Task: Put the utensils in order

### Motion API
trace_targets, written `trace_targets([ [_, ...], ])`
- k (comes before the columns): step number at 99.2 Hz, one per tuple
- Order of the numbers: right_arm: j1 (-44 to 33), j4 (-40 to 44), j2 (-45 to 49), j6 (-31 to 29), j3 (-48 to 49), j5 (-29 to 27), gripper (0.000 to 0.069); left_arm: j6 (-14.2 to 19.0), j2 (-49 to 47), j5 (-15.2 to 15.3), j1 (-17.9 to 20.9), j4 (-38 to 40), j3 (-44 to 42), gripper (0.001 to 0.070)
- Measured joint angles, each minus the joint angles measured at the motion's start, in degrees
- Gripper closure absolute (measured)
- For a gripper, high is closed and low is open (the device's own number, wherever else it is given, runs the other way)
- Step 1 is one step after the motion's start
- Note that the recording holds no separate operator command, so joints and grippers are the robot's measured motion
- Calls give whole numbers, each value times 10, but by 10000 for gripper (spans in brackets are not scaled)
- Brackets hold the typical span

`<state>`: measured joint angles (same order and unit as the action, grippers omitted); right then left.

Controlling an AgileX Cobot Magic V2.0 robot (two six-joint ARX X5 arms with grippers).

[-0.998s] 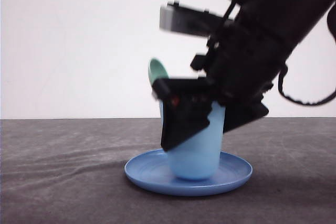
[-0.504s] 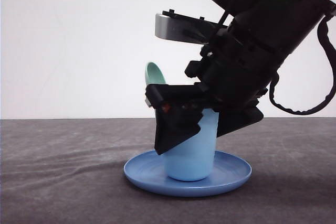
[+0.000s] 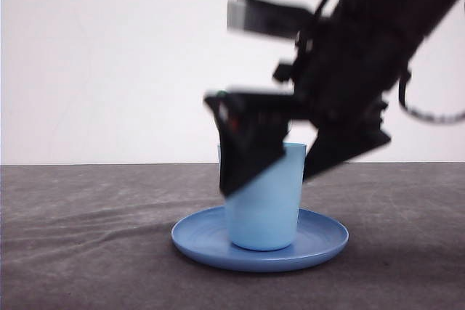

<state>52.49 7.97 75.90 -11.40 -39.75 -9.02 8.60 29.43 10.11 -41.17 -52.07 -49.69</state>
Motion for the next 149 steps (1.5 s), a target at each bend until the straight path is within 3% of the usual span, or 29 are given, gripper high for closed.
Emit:
trace_targets([
  [30, 0, 167, -138, 0, -60, 0, 42, 0, 0, 0, 0, 0, 0, 470],
  [59, 0, 200, -284, 0, -135, -4, 42, 0, 0, 0, 0, 0, 0, 470],
  [87, 0, 232, -350, 0, -139, -67, 51, 11, 0, 0, 0, 7, 0, 470],
  [95, 0, 244, -349, 0, -139, -73, 136, 13, 0, 0, 0, 7, 0, 470],
  [104, 0, 251, -347, 0, -139, -74, 353, 13, 0, 0, 0, 7, 0, 483],
  [111, 0, 256, -346, 0, -139, -74, 551, 14, 0, 0, 0, 7, 0, 593],
  [116, 0, 257, -346, 0, -139, -76, 625, 15, 0, 0, 0, 7, 0, 646],
  [126, 0, 258, -346, 0, -139, -77, 678, 16, 0, 0, 0, 7, 0, 682],
  [149, 0, 256, -346, 0, -139, -77, 688, 20, 0, 0, 0, 6, 0, 685],
])
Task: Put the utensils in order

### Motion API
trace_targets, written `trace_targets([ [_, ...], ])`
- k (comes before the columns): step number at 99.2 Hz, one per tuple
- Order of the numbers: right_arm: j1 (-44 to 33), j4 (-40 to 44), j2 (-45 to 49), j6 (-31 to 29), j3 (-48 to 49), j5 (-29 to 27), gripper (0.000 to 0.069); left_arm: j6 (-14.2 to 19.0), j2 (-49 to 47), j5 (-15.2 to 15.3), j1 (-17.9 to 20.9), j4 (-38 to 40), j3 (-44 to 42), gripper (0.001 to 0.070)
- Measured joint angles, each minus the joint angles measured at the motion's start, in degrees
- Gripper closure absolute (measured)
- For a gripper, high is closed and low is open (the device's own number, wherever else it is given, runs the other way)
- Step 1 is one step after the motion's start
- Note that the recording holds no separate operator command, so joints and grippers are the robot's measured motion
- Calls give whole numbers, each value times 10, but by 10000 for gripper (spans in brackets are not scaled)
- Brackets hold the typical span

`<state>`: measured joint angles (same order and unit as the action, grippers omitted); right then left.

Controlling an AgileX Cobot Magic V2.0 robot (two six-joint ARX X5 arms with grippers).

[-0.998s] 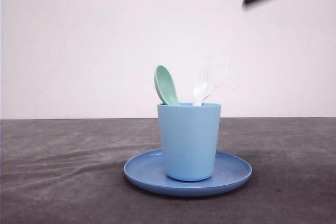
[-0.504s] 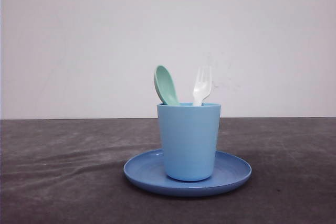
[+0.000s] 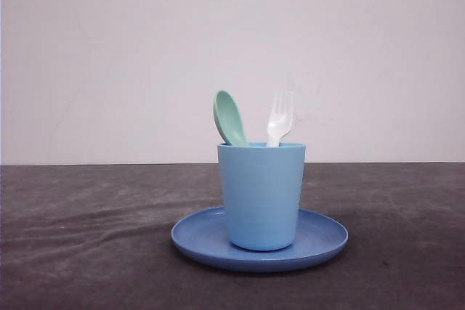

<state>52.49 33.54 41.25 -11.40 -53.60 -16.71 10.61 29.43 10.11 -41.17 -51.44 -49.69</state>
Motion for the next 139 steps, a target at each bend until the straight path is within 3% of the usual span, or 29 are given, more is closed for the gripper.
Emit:
trace_targets([
  [82, 0, -3, 0, 0, 0, 0, 688, -7, -7, 8, 7, 0, 0, 685],
  [105, 0, -3, 0, 0, 0, 0, 688, -49, -61, 21, 106, 106, 41, 685],
  [122, 0, -3, 0, 0, 0, 0, 688, -76, -120, 19, 202, 207, 165, 685],
  [139, 0, -3, 0, 0, 0, 0, 688, -76, -180, 3, 281, 312, 304, 685],
])
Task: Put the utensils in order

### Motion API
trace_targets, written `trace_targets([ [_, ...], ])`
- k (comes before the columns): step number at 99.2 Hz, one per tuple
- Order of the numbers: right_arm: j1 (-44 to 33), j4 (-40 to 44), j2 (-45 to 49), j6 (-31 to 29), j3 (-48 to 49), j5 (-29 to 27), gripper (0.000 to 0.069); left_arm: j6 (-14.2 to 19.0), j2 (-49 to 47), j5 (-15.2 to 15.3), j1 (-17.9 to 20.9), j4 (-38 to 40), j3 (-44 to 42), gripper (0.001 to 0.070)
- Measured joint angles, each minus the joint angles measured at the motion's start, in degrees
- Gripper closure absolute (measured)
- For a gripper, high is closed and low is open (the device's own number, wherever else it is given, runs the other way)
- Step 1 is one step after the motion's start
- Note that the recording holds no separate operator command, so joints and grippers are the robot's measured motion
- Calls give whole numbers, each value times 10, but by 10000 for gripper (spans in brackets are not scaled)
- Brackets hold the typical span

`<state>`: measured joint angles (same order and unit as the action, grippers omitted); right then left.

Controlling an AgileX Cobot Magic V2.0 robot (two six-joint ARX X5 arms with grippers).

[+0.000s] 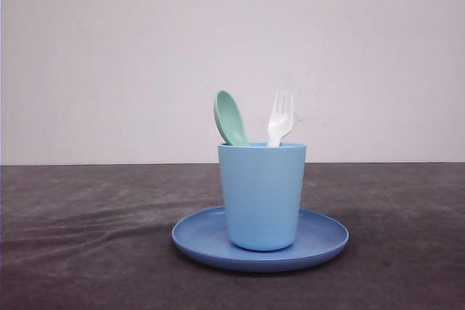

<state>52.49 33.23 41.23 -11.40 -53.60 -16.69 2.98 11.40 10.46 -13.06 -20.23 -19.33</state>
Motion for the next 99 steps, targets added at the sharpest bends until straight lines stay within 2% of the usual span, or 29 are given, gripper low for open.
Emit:
trace_targets([
  [16, 0, 0, 0, 0, 0, 0, 688, 0, -36, -33, 48, 47, 96, 685],
  [41, 0, 0, 0, 0, 0, 0, 688, 0, -77, -42, 88, 56, 145, 685],
  [60, 0, 0, 0, 0, 0, 0, 688, 1, -112, -44, 101, 72, 164, 685],
  [99, 0, 0, 0, 0, 0, 0, 688, -4, -111, -44, 104, 74, 165, 685],
])
